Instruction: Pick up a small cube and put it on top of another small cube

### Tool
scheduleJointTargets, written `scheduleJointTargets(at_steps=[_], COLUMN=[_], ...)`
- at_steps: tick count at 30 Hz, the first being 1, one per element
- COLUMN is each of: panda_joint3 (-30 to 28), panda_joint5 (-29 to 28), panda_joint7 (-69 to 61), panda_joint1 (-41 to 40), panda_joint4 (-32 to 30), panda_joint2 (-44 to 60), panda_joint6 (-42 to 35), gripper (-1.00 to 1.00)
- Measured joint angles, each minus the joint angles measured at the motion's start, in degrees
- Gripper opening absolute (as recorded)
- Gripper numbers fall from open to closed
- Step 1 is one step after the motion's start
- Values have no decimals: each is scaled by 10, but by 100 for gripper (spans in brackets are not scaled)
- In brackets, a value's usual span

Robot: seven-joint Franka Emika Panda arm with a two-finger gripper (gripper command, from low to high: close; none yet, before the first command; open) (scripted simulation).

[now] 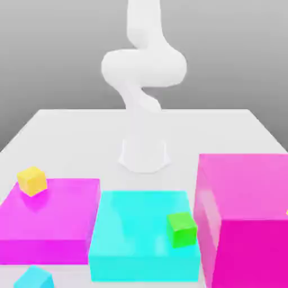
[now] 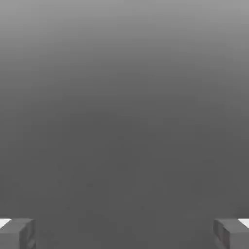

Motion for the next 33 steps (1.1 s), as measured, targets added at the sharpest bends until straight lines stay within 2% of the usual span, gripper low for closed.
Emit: scheduleJointTargets(at_steps=[17, 30, 33], panda_joint3=[-82, -105, -92], panda_joint5=[50, 89, 105], panda_joint7=[-28, -49, -60], panda_joint1=[-35, -96, -111], panda_joint4=[27, 47, 59], panda_joint2=[357, 627, 689], panda_joint6=[90, 160, 200], gripper=[0, 0, 0])
